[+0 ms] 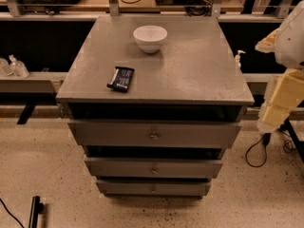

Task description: Open middle drawer

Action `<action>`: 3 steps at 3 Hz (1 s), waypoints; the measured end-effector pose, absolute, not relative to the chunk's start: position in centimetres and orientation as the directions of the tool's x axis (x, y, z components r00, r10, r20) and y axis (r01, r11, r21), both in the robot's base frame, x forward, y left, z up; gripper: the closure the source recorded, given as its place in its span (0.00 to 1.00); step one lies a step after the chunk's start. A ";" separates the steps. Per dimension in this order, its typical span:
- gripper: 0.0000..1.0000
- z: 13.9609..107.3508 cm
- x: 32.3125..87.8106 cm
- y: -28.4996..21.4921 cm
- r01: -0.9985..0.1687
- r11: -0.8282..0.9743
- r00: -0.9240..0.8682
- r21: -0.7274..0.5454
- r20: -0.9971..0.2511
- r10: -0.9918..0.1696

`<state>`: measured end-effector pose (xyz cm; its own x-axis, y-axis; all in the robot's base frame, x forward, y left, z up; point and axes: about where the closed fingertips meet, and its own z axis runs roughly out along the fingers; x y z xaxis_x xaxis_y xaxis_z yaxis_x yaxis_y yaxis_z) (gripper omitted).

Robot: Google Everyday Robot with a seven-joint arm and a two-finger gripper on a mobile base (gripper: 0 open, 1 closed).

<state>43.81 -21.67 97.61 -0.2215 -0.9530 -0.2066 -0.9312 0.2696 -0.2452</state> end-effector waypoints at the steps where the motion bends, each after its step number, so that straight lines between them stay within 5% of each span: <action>1: 0.00 97.1 43.8 -21.6 -0.932 0.271 -0.222 -0.242 -0.212 -0.952; 3: 0.00 84.0 42.3 -17.4 -0.958 0.265 -0.202 -0.110 -0.400 -0.894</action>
Offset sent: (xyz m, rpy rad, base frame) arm 0.0098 0.0405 -0.1933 0.2387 0.1133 -0.0081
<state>42.32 -17.40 84.00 -0.2016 -0.8939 -0.4003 -0.9579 0.2652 -0.1098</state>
